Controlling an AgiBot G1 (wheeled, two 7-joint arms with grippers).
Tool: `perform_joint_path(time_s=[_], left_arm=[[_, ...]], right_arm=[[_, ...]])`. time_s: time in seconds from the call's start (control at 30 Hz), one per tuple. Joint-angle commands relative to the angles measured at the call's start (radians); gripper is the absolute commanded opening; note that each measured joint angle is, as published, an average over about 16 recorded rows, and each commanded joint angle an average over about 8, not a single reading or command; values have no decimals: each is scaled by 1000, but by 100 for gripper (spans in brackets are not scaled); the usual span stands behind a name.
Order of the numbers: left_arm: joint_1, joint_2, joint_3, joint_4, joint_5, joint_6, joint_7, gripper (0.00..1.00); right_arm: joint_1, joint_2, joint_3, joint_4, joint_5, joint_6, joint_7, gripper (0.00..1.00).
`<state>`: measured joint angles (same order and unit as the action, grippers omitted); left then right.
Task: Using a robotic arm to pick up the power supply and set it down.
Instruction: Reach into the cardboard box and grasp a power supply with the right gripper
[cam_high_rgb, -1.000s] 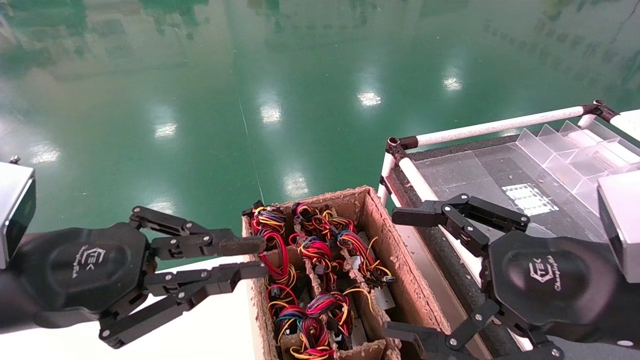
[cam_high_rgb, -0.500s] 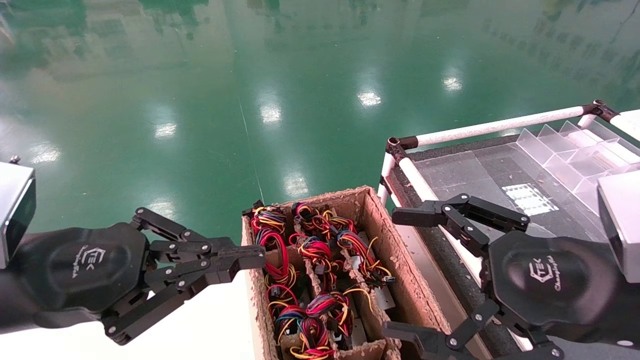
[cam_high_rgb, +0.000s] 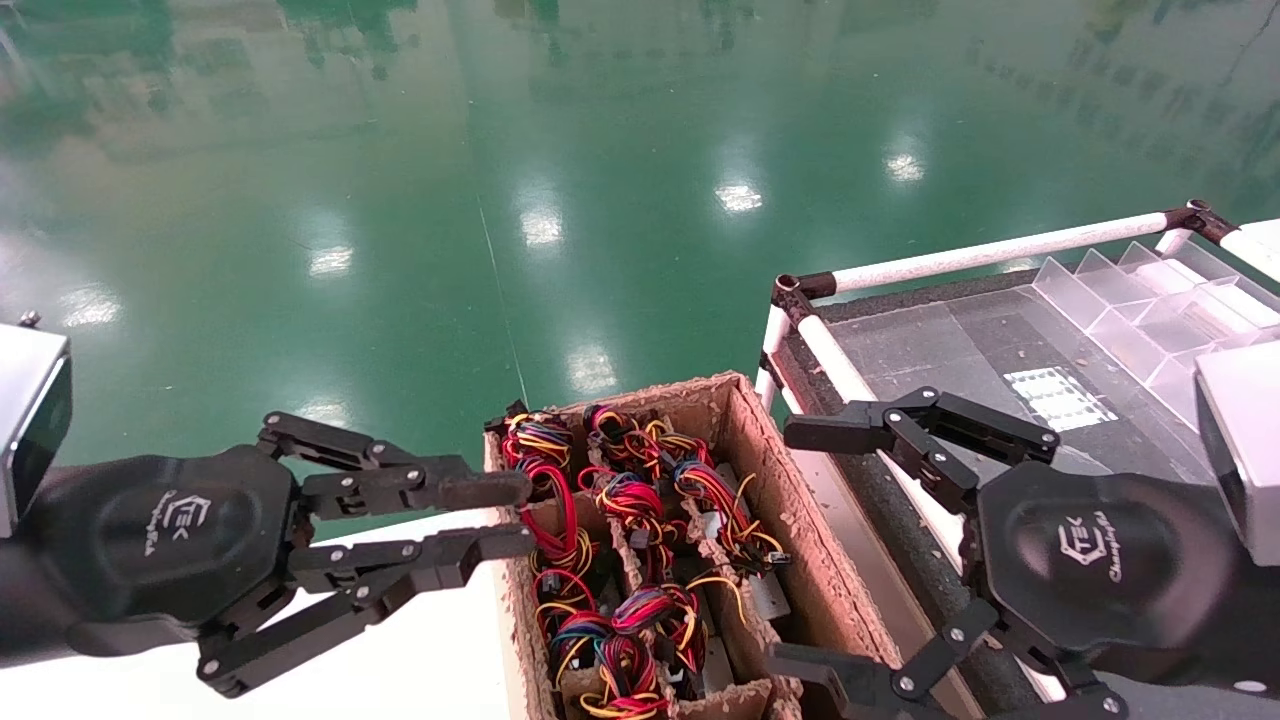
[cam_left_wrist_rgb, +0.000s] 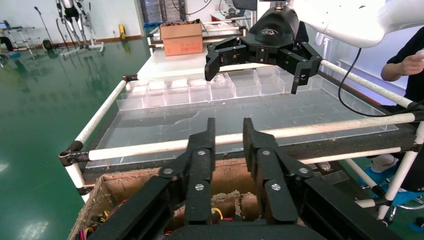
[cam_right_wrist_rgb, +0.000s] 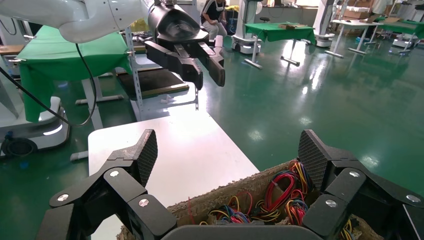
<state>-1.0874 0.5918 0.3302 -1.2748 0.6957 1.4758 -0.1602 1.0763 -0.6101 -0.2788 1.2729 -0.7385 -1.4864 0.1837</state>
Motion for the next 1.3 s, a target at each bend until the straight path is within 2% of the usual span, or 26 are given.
perform_joint_path(time_s=[0.03,0.27,0.43,0.7,0.93,1.0,1.2,1.23,1.3], left_arm=[[0,0,0,0,0,0,0,100],[0,0,0,0,0,0,0,100],[0,0,0,0,0,0,0,100],[0,0,1,0,0,0,0,100],[0,0,1,0,0,0,0,100],[0,0,1,0,0,0,0,100],[0,0,1,0,-1,0,1,100],[0,0,1,0,-1,0,1,100],[0,0,1,0,-1,0,1,100]], right_arm=[[0,0,0,2,1,-1,0,100],[13,-3,-4,-60,-48,46,-14,100],[52,-32,-41,-127,-136,89,-6,100],[202,-145,-158,-282,-335,116,40,100],[306,-255,-240,-439,-458,86,-18,99],[320,-279,-252,-476,-477,79,-50,82],[336,-331,-269,-563,-507,85,-145,7],[337,-338,-269,-575,-510,89,-158,2],[338,-350,-269,-599,-511,94,-181,0]])
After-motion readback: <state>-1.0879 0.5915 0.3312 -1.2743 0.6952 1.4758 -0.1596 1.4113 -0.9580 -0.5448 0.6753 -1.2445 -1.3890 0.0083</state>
